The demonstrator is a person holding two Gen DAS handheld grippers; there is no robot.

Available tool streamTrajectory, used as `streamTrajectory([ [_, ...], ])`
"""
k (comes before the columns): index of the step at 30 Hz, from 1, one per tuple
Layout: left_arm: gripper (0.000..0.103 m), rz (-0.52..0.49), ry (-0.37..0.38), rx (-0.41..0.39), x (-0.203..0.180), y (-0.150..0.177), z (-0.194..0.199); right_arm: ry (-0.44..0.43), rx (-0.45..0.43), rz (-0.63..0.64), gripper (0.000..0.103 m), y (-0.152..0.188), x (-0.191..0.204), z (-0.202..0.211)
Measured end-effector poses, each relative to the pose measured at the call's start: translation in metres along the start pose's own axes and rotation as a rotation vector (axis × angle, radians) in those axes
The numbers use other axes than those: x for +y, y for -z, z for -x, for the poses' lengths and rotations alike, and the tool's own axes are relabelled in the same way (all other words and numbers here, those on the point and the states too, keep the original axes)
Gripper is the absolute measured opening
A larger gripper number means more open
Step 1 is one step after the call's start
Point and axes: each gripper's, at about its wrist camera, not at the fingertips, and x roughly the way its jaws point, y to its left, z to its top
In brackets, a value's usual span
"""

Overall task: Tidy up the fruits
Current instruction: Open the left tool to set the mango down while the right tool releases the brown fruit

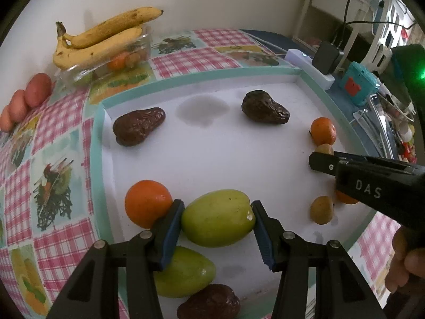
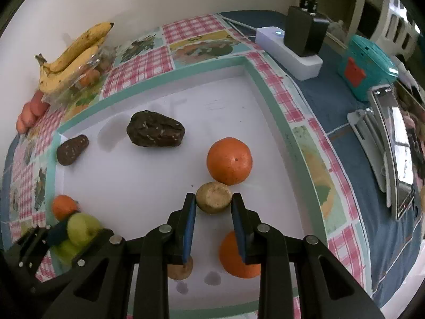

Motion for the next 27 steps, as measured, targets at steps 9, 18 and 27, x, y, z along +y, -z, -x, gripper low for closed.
streamTrajectory([
  [9,0.056,0.006,0.022,0.02,0.003,-0.002,0.004,0.014,-0.009,0.013,0.029,0.001,0.002,-0.003],
  [18,0.065,-0.021,0.054,-0.012,0.0,0.001,0.036,0.022,-0.007,0.017,0.037,0.001,0.004,-0.001],
  [27,0.079,0.083,0.008,-0.054,0.04,0.017,0.075,0.027,-0.037,0.034,0.055,0.008,0.016,0.016],
])
